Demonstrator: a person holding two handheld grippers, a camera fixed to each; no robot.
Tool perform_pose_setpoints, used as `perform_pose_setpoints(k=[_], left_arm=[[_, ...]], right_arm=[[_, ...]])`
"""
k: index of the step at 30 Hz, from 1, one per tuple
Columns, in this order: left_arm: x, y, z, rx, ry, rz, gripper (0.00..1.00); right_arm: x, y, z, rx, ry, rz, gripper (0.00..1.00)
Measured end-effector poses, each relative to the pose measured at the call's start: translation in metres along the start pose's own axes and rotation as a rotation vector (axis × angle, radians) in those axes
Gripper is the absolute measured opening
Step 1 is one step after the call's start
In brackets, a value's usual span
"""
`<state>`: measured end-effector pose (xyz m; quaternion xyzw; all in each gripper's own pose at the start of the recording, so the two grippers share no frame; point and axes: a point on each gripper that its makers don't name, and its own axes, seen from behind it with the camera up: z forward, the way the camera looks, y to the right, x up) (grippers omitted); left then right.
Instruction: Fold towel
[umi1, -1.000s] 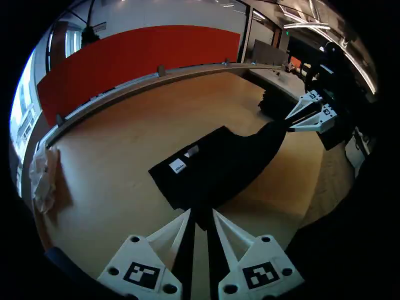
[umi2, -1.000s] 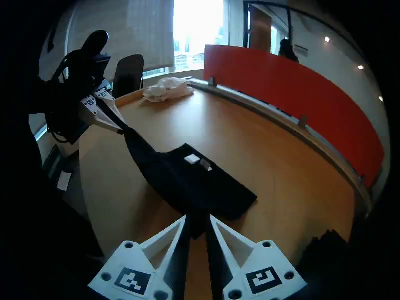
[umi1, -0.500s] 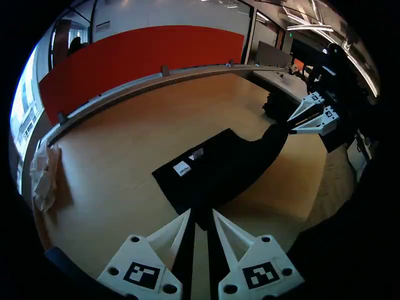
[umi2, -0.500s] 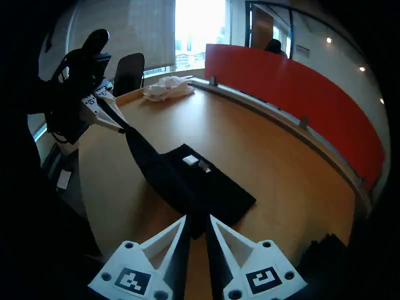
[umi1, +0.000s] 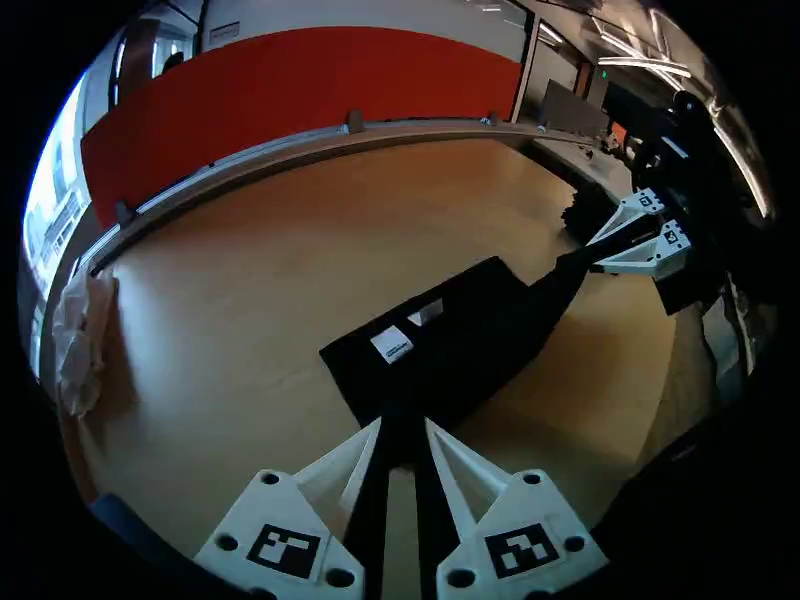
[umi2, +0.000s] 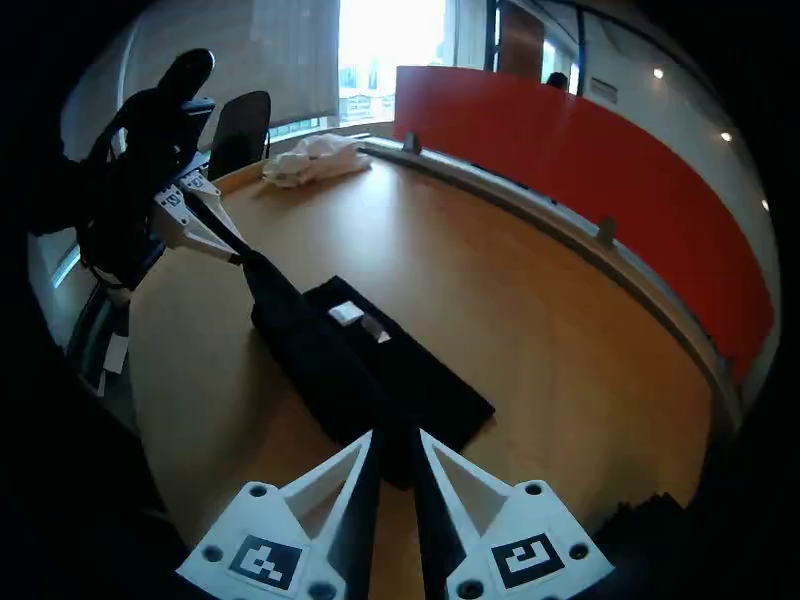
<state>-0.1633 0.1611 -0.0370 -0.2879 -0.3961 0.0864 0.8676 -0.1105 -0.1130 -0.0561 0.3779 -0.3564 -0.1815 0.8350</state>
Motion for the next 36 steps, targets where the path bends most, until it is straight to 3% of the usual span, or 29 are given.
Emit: perform_pose_setpoints(k=[6, 23, 36], left_arm=[[0.002, -0.008, 0.019, 0.012, -0.016, 0.018, 0.15], [0.001, -0.021, 0.061, 0.013, -0.043, 0.007, 0.15], [-0.006, -0.029, 0.079, 0.036, -0.066, 0.015, 0.20]], right_arm=[[-0.007, 0.013, 0.018, -0.003, -0.034, 0.005, 0.19], [-0.032, 0.036, 0.051, 0.003, -0.111, 0.044, 0.19], [-0.043, 0.045, 0.069, -0.011, -0.128, 0.077, 0.20]])
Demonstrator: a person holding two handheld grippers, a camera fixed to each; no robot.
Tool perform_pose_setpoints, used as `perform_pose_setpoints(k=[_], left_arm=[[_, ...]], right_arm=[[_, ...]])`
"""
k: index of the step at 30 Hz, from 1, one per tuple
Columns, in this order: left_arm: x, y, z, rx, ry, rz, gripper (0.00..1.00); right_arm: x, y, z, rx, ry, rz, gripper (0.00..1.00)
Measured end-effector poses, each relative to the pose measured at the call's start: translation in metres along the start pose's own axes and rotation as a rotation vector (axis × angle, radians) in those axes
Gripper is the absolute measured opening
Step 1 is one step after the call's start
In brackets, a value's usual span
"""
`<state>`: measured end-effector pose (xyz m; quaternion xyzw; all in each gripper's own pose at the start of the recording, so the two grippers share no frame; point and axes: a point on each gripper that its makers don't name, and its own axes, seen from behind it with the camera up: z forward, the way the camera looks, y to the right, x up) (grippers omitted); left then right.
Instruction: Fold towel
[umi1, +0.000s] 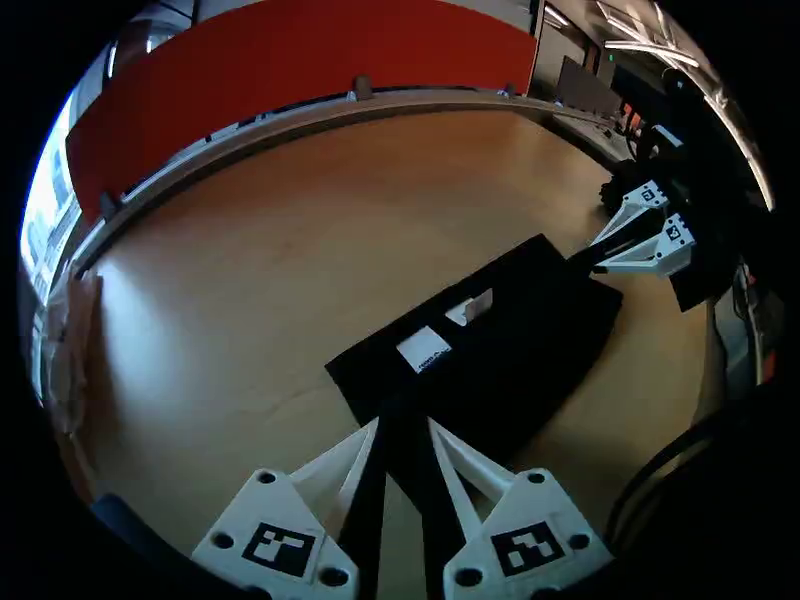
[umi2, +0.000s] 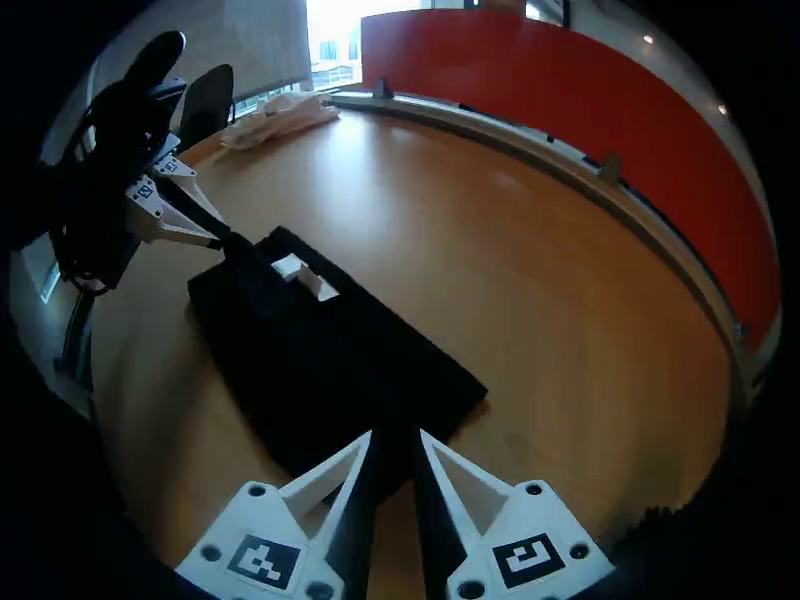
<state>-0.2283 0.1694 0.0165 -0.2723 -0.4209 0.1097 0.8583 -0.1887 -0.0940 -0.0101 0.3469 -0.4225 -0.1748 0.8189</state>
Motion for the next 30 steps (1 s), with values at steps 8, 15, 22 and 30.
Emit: perform_pose_setpoints(k=[8, 15, 22, 30], left_arm=[[-0.003, -0.009, 0.009, 0.035, -0.007, 0.013, 0.30], [-0.001, -0.015, 0.014, 0.054, -0.007, 0.030, 0.35], [0.001, -0.023, 0.015, 0.082, -0.005, 0.037, 0.39], [0.002, -0.028, 0.014, 0.092, -0.005, 0.023, 0.40]], right_arm=[[-0.004, 0.005, 0.010, -0.017, -0.003, 0.016, 0.31], [-0.005, 0.011, 0.013, -0.039, -0.002, 0.012, 0.38], [-0.003, 0.021, 0.013, -0.066, 0.006, 0.011, 0.65], [0.002, 0.032, 0.013, -0.100, 0.019, 0.013, 0.70]])
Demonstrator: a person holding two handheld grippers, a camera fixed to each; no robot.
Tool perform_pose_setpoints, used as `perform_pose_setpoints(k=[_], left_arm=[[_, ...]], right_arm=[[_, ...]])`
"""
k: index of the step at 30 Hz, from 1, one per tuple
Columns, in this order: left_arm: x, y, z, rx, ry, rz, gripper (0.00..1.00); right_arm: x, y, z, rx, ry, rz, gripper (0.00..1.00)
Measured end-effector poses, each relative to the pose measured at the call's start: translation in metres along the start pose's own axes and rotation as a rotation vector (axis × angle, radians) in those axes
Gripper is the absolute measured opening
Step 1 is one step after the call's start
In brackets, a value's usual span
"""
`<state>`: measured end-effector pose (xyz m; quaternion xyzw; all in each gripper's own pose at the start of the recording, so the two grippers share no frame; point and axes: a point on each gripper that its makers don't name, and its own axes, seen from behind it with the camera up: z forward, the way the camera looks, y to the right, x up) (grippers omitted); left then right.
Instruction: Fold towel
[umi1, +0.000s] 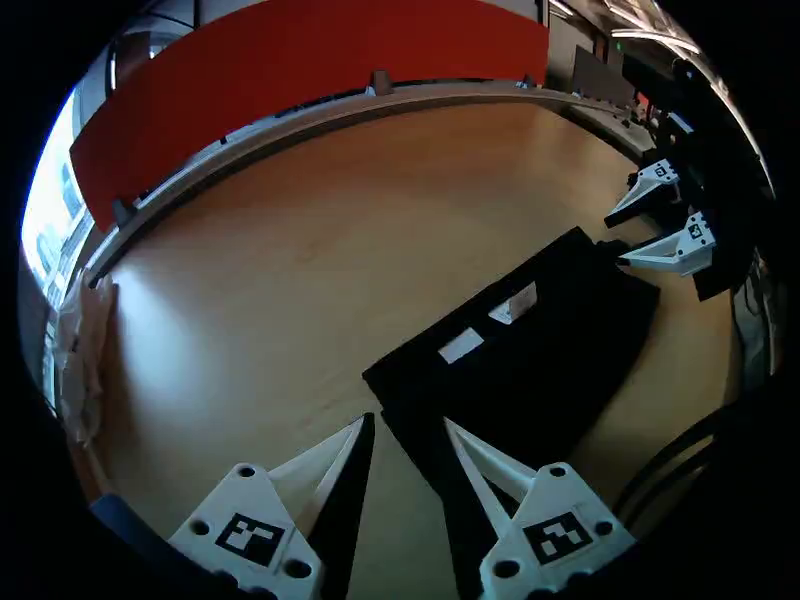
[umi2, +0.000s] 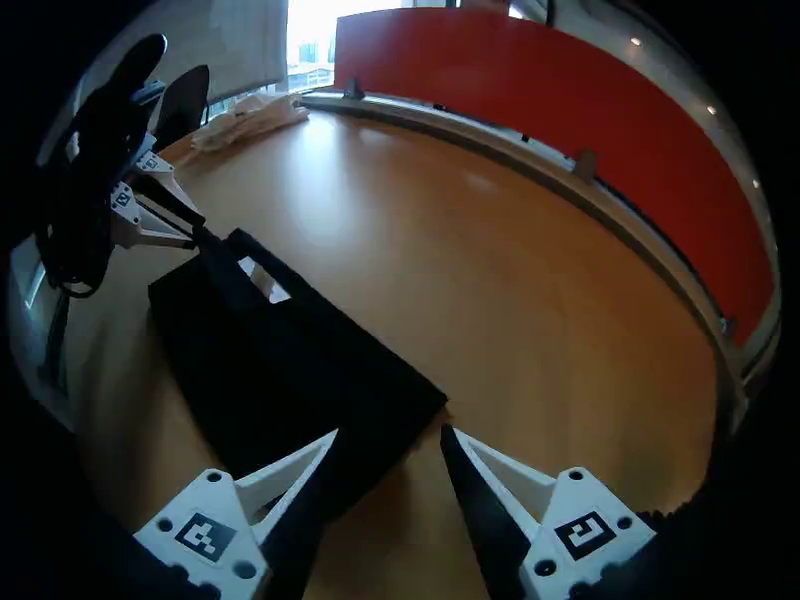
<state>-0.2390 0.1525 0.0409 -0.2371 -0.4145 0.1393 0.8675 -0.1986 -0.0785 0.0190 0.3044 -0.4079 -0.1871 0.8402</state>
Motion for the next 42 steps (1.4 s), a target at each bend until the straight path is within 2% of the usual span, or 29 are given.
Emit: perform_pose_setpoints(k=[2, 4, 8, 10, 12, 29, 42], left_arm=[[0.002, -0.001, -0.001, 0.003, 0.004, -0.004, 0.50], [0.003, -0.002, -0.002, 0.002, 0.006, -0.004, 0.59], [0.003, -0.001, -0.003, -0.004, 0.006, -0.004, 0.92], [0.002, -0.001, -0.004, -0.003, 0.006, -0.007, 1.00], [0.002, -0.002, -0.004, -0.002, 0.006, -0.013, 1.00], [-0.003, -0.001, -0.015, 0.000, 0.018, -0.040, 1.00], [-0.024, 0.010, -0.035, 0.009, 0.019, -0.066, 1.00]], right_arm=[[0.002, 0.002, 0.000, -0.005, 0.005, 0.001, 0.75], [0.004, 0.003, 0.000, -0.010, 0.009, 0.000, 0.88], [0.007, 0.005, 0.000, -0.019, 0.019, -0.004, 0.92], [0.008, 0.006, -0.001, -0.022, 0.023, -0.004, 0.97], [0.009, 0.007, -0.002, -0.027, 0.028, -0.004, 1.00], [0.002, -0.004, -0.017, -0.025, 0.040, 0.005, 1.00], [-0.017, -0.025, -0.037, -0.018, 0.041, 0.035, 1.00]])
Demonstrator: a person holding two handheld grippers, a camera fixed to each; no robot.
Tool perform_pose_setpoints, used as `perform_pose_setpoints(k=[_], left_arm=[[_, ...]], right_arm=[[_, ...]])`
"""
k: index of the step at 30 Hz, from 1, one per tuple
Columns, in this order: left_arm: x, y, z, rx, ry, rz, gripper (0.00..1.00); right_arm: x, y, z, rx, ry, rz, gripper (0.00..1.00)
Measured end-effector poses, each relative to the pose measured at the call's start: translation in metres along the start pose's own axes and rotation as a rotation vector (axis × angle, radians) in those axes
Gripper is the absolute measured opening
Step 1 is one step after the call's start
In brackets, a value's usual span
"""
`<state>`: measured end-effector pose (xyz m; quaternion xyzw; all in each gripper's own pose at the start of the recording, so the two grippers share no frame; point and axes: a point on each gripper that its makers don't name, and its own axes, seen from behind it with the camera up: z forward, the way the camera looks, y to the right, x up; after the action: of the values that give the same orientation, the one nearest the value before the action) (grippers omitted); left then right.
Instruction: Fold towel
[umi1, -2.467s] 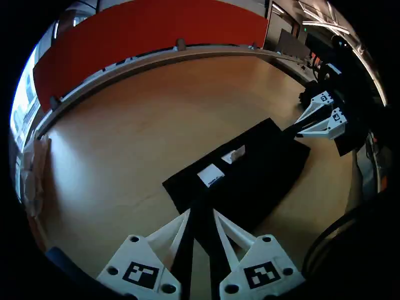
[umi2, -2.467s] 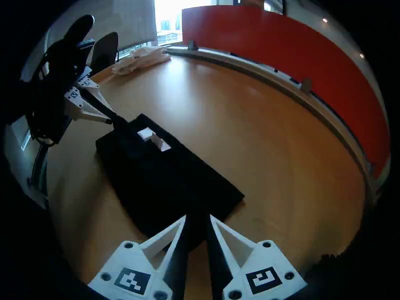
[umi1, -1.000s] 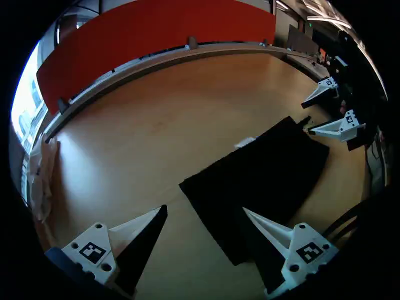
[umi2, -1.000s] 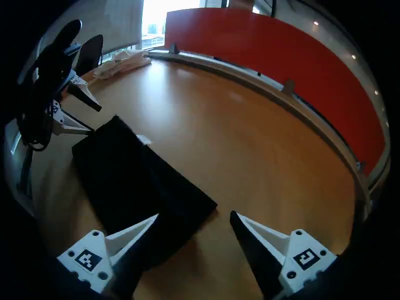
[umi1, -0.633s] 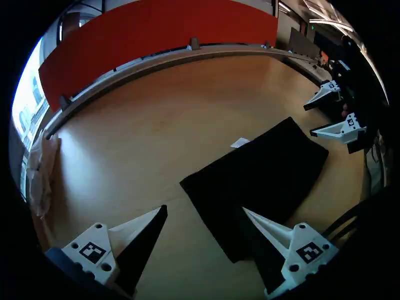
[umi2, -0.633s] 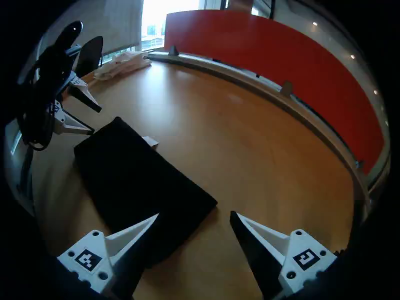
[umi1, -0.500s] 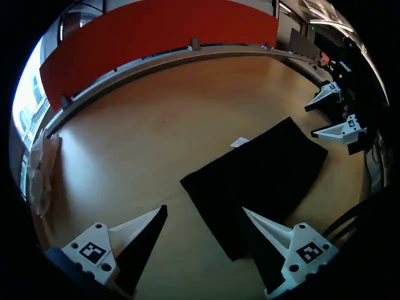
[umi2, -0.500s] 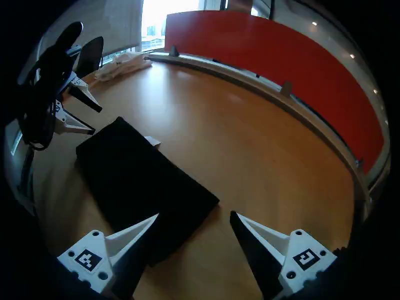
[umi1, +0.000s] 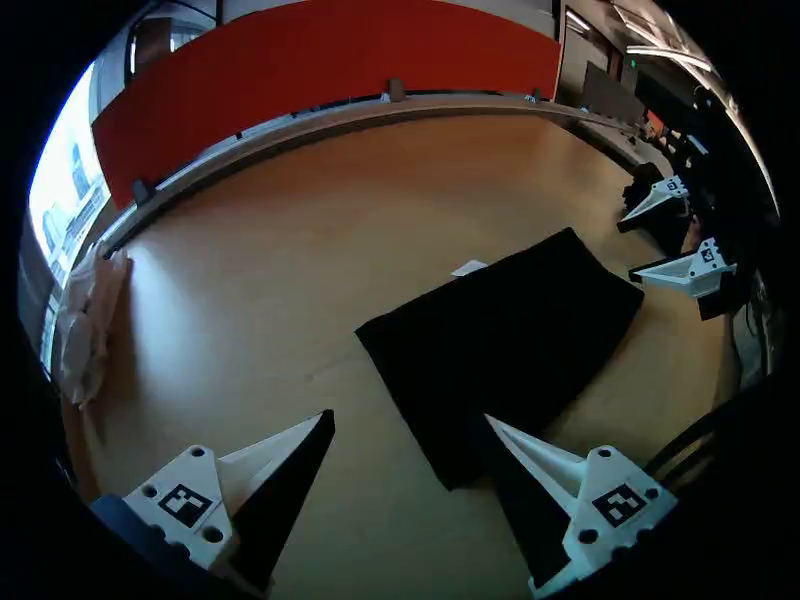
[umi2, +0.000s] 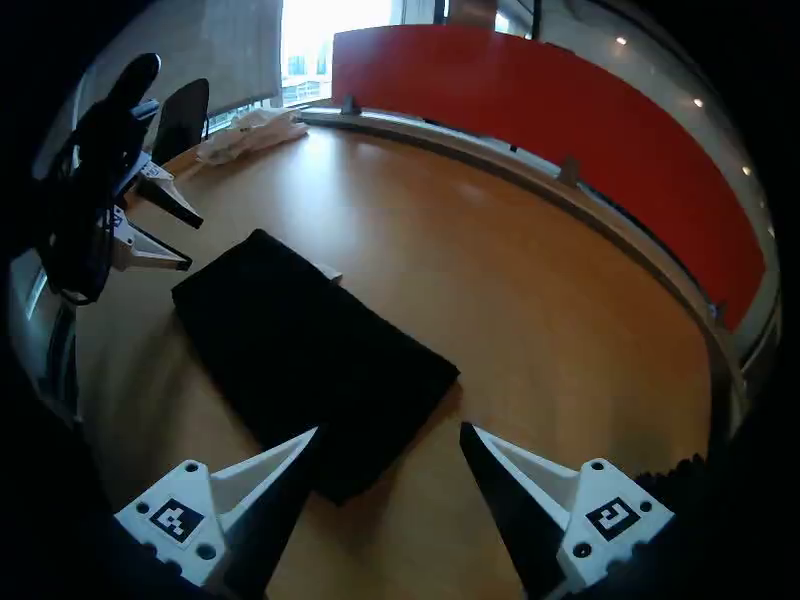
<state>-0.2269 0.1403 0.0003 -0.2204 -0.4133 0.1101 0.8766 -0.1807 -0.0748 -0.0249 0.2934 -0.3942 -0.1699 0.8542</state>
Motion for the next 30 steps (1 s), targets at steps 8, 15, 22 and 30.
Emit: perform_pose_setpoints(k=[8, 15, 22, 30], left_arm=[[-0.019, 0.009, -0.011, 0.002, -0.006, -0.029, 1.00], [-0.030, 0.015, -0.019, 0.005, -0.005, -0.052, 1.00], [-0.036, 0.015, -0.023, 0.010, -0.004, -0.057, 1.00], [-0.043, 0.013, -0.029, 0.025, 0.000, -0.076, 1.00]], right_arm=[[-0.013, -0.011, -0.012, 0.001, -0.004, 0.017, 1.00], [-0.020, -0.018, -0.019, 0.001, -0.008, 0.027, 1.00], [-0.023, -0.023, -0.024, 0.006, -0.007, 0.023, 1.00], [-0.024, -0.026, -0.022, 0.019, -0.008, 0.009, 1.00]])
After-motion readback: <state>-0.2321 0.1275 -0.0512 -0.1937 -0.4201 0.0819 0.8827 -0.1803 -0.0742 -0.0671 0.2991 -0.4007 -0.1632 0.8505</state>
